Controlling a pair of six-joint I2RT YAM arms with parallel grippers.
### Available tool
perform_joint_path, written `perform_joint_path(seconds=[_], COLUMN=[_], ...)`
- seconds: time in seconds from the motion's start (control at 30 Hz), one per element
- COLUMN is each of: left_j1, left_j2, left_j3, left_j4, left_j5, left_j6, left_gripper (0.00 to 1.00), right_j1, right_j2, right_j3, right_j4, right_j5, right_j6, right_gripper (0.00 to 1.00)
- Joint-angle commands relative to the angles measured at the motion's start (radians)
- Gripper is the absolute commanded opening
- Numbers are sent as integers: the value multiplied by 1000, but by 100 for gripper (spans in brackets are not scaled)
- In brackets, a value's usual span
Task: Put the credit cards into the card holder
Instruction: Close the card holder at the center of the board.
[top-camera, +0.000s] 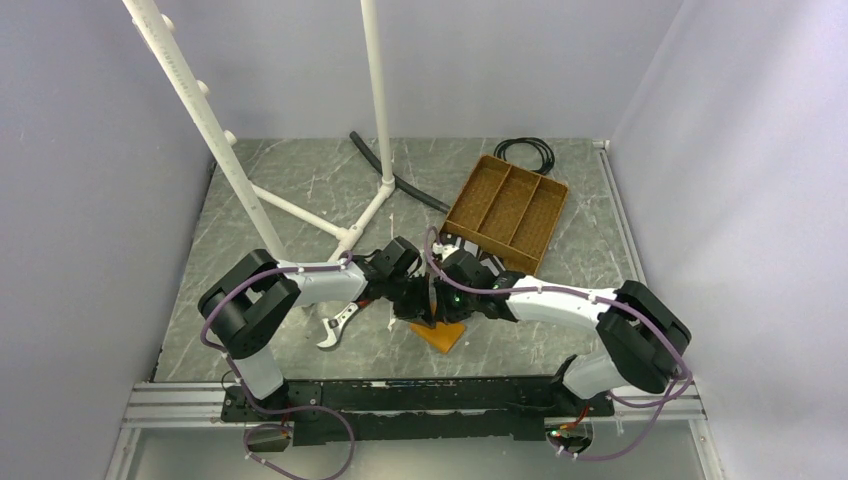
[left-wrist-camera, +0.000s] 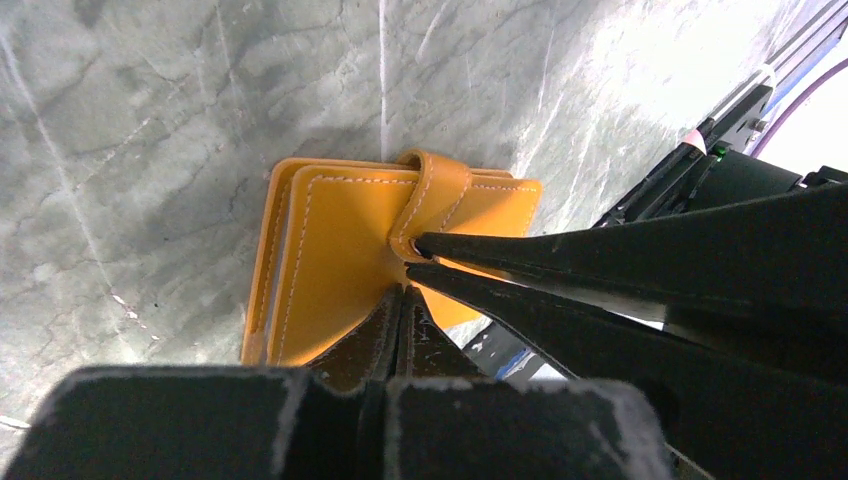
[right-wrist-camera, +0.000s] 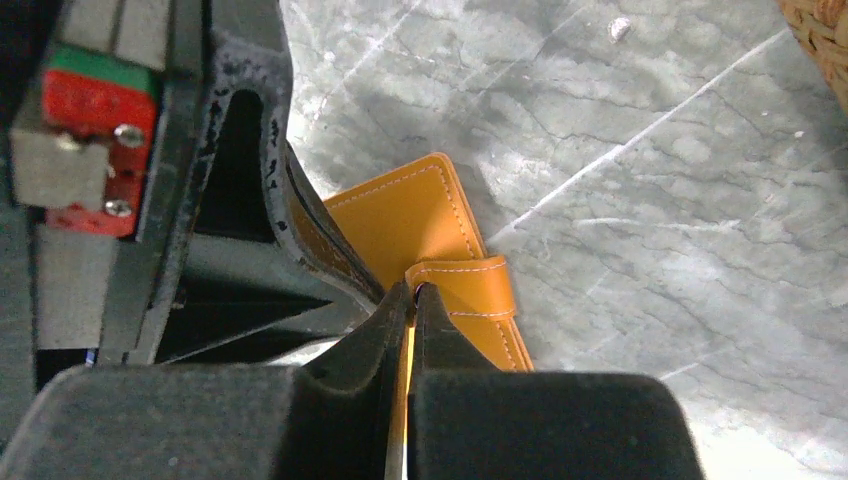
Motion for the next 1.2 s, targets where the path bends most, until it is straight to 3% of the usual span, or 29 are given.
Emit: perform_joint_path(seconds=[0.0,0.5,0.9,1.17], left_j1=[-15,-9,-9,-9], left_j2=[19,-20,4,7], left_j3=[-25,-49,-32,-32], left_j4=[1,-24,-22,-19], left_j5=[-35,-56,-45,-42], left_j6=[-2,6,13,15], left_gripper=[0,0,0,0], right_j1=[30,-148,-130,-61], right_j2=[74,-69,-40,-35], right_j3=[-85,-123,-82,-32], right_j4=[24,-52,-83,-178], right_j5=[-177,-209,-167,26], right_j6=[124,68,27,30], right_gripper=[0,0,0,0])
